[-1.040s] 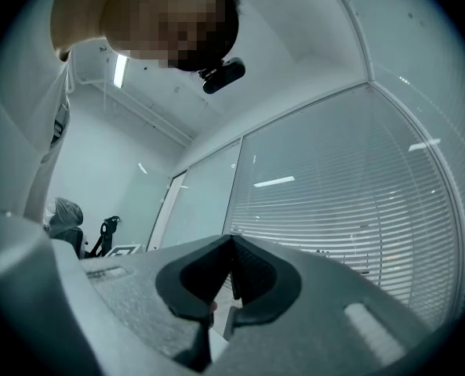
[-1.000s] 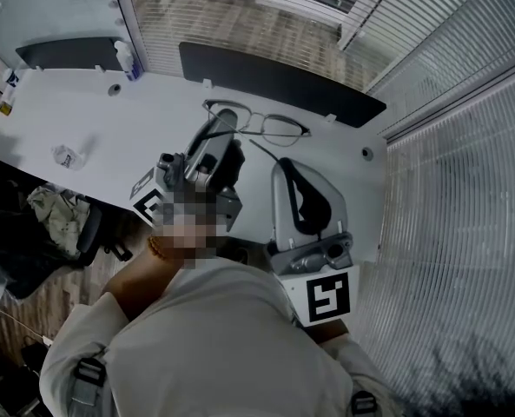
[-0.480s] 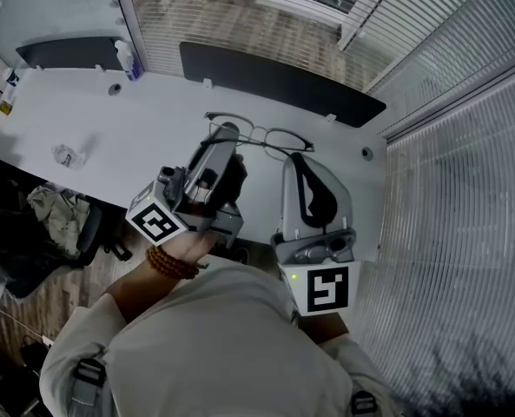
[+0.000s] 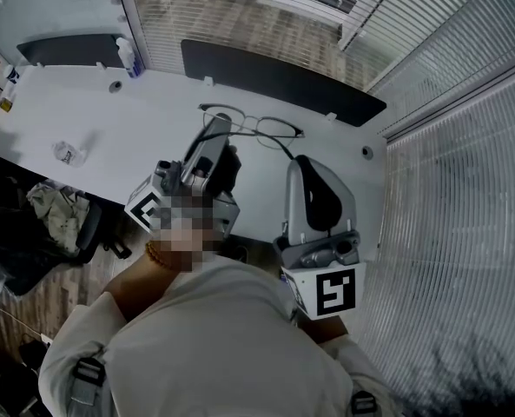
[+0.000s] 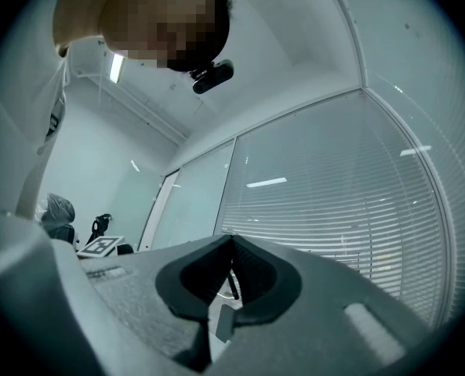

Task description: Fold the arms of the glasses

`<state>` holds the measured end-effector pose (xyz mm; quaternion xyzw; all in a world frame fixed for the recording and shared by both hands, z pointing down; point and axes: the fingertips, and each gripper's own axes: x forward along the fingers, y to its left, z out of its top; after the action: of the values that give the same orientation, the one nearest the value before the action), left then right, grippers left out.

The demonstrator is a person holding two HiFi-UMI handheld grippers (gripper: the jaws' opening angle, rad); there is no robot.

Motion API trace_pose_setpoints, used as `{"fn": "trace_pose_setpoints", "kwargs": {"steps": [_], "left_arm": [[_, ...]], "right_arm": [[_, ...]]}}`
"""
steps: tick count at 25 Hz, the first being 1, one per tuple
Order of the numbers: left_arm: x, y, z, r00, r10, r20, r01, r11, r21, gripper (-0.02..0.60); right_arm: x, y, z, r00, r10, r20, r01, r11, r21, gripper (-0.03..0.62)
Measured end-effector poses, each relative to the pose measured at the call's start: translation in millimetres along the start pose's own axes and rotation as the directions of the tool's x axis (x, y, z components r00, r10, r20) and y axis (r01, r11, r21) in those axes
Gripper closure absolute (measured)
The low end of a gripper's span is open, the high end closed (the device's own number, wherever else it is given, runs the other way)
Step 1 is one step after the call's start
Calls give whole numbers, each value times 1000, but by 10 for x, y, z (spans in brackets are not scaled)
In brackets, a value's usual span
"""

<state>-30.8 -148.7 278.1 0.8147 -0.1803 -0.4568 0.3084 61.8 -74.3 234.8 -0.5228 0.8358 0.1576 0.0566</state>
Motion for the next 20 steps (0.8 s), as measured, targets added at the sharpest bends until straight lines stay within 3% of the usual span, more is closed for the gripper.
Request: {"fn": "trace_pose_setpoints", "kwargs": {"steps": [8, 20], "left_arm": [[-51, 262, 184, 999, 44, 7, -45, 996, 81, 574], [-100, 314, 54, 999, 46, -3, -46, 997, 59, 574]], "right_arm": [[-84, 61, -69, 1000, 19, -15, -18, 999, 50, 594], [-110, 145, -194, 999, 29, -18, -27, 996, 90, 595]]}}
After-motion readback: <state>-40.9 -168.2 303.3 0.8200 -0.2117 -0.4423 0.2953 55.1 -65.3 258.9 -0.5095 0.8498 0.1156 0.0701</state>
